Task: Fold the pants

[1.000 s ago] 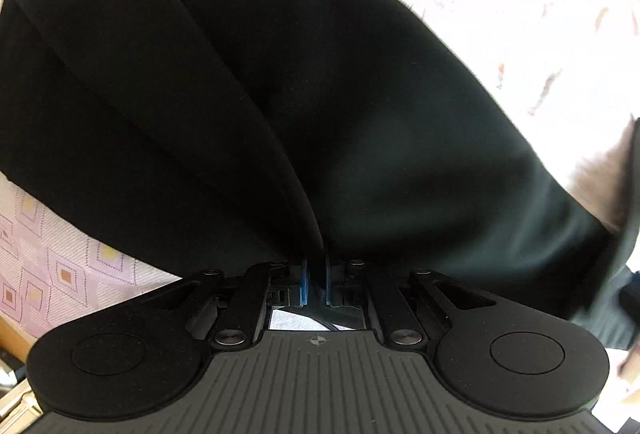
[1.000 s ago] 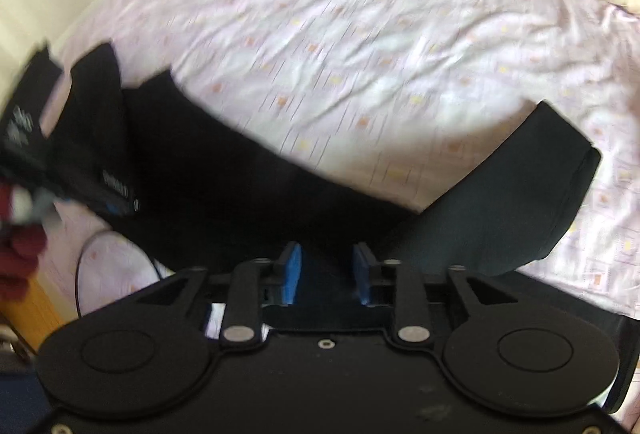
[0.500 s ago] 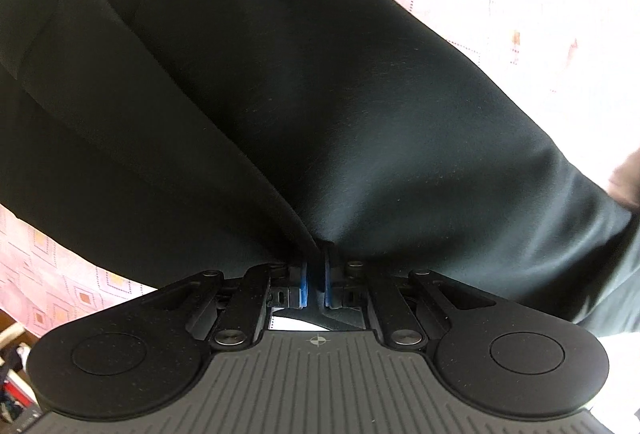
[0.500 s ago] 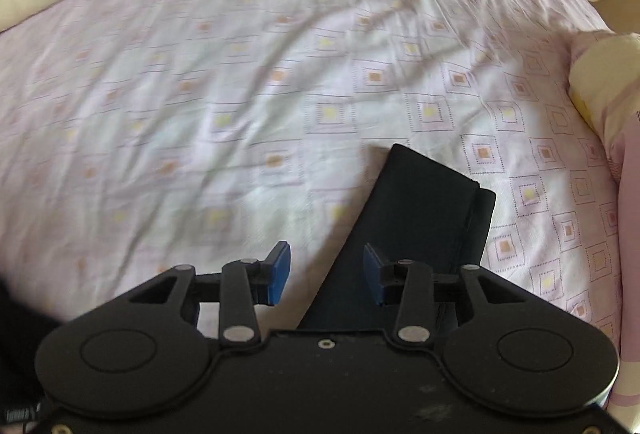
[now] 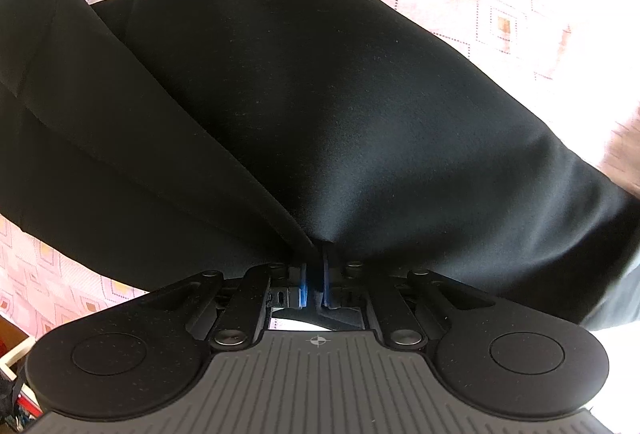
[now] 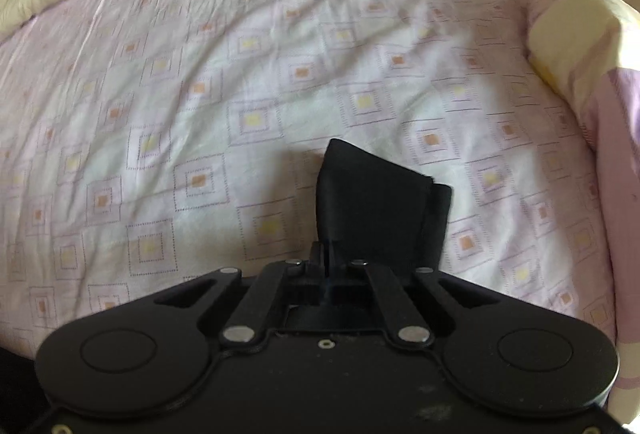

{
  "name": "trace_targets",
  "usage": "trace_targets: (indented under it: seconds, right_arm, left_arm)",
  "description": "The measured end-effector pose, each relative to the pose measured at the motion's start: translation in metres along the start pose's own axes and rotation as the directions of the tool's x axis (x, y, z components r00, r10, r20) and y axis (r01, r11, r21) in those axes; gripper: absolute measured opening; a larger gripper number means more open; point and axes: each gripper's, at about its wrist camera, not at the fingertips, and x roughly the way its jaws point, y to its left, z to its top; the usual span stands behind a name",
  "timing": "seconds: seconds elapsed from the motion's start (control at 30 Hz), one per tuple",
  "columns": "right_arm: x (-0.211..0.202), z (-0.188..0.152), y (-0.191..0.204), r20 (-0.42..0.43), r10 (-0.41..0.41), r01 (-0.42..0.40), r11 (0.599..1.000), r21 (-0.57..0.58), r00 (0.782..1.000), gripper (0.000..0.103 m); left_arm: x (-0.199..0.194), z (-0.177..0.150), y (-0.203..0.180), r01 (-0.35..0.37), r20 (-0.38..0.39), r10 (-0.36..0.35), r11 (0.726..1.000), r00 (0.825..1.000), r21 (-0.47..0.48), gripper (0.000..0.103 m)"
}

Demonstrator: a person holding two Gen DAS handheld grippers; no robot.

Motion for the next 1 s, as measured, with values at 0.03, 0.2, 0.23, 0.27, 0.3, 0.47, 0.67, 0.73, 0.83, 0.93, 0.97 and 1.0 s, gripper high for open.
trace_targets:
  seconds: [0.03,0.2,0.23,0.27,0.3,0.47,0.67,0.73,0.83,0.93,0.97,1.0]
  right_arm:
    - [-0.013,-0.004,-0.015,0.021,0.002,-0.003,0.999,0.041,1.0,0.003]
    - [-0.056,-0.047,-0.083,0.052,0.004,-0.015,0.977,0.214,0.999,0.003]
    - [-0.058,-0.059,-0.092,0.044,-0.007,-0.003,0.974,0.227,0.999,0.003]
    - [-0.057,-0.072,-0.101,0.031,-0.013,0.005,0.971,0.238,0.999,0.003]
    - [-0.054,-0.085,-0.11,0.018,-0.015,0.01,0.968,0.252,1.0,0.003]
    - [-0.031,-0.142,-0.134,-0.07,-0.034,0.053,0.951,0.306,0.997,0.003]
    - [-0.019,-0.167,-0.135,-0.067,-0.025,0.043,0.956,0.289,0.997,0.004]
    - [-0.019,-0.169,-0.135,-0.062,-0.025,0.041,0.96,0.277,0.998,0.004]
    - [-0.021,-0.165,-0.136,-0.059,-0.027,0.041,0.963,0.265,0.998,0.004]
    - [-0.027,-0.171,-0.144,-0.079,-0.085,0.104,0.955,0.279,0.993,0.003]
    - [-0.025,-0.173,-0.148,-0.092,-0.091,0.114,0.952,0.285,0.992,0.003]
    - [-0.023,-0.174,-0.153,-0.105,-0.082,0.109,0.95,0.294,0.991,0.003]
  left_arm:
    - [-0.001,0.001,0.0,0.003,0.005,-0.003,1.0,1.0,0.002,0.007]
    - [-0.007,-0.017,0.002,0.0,0.045,-0.002,0.999,0.999,0.038,0.007]
    - [-0.008,-0.017,0.0,-0.007,0.054,0.004,0.999,0.999,0.05,0.007]
    - [-0.009,-0.018,-0.003,-0.014,0.063,0.011,0.998,0.998,0.062,0.007]
    - [-0.01,-0.019,-0.005,-0.024,0.072,0.019,0.997,0.997,0.075,0.007]
    - [-0.015,-0.024,-0.014,-0.056,0.123,0.042,0.992,0.991,0.115,0.007]
    - [-0.019,-0.044,-0.023,-0.081,0.199,0.046,0.982,0.979,0.169,0.008]
    - [-0.02,-0.048,-0.025,-0.083,0.215,0.045,0.982,0.975,0.168,0.008]
    - [-0.018,-0.062,-0.019,-0.064,0.226,0.035,0.99,0.973,0.123,0.008]
    - [-0.024,-0.077,-0.004,-0.058,0.242,0.034,0.994,0.97,0.091,0.008]
    - [-0.025,-0.081,-0.002,-0.06,0.25,0.037,0.994,0.968,0.088,0.008]
    - [-0.025,-0.084,-0.002,-0.062,0.258,0.038,0.994,0.965,0.085,0.008]
